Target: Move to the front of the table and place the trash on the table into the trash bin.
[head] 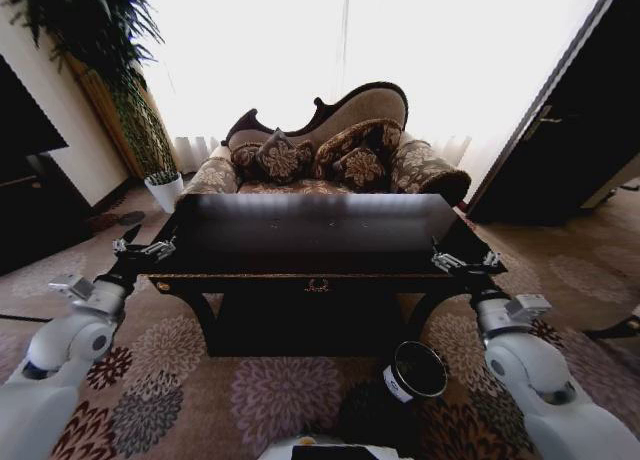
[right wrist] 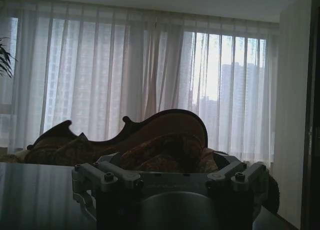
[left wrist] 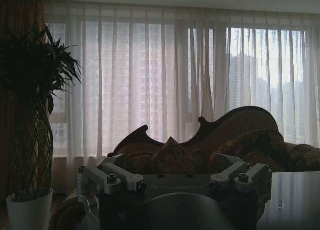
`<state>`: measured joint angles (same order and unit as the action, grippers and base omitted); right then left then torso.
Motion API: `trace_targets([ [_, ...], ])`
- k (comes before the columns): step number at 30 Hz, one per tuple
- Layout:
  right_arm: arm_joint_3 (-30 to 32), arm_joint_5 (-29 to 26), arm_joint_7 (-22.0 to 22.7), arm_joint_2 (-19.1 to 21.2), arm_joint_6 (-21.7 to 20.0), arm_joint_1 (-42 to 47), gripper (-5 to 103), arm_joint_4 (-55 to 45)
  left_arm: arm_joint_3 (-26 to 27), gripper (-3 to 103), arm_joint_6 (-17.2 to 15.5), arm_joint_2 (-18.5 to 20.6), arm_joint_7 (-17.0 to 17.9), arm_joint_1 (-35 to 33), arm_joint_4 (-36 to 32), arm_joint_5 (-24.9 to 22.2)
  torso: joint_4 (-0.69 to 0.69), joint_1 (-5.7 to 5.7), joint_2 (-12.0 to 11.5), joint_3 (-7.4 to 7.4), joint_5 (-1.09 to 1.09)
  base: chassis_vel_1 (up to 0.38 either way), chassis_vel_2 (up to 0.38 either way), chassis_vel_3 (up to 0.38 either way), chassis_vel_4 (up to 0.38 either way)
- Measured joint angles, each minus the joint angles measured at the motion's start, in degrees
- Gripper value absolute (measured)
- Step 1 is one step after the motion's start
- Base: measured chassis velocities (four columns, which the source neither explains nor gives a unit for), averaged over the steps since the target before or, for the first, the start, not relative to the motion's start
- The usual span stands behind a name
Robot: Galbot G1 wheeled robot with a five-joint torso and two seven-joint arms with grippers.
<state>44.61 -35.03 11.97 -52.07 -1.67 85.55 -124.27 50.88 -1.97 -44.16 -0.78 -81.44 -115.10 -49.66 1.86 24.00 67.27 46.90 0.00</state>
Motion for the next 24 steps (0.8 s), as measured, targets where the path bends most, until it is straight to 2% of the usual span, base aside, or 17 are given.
trace_targets([
  [16, 0.01, 0.09, -0.1, -0.18, 0.2, 0.11, 100, 0.13, 0.0, 100, 0.0, 0.0, 0.0, 0.0, 0.0, 0.0, 0.0, 0.01, 0.0, 0.0, 0.0, 0.0, 0.0, 0.0, 0.0],
  [24, 0.02, 0.12, -0.13, -0.2, 0.25, 0.13, 100, 0.18, 0.0, 100, 0.0, 0.0, 0.0, 0.0, 0.0, 0.0, -0.01, 0.02, 0.0, 0.0, 0.0, 0.081, -0.083, -0.104, 0.095],
])
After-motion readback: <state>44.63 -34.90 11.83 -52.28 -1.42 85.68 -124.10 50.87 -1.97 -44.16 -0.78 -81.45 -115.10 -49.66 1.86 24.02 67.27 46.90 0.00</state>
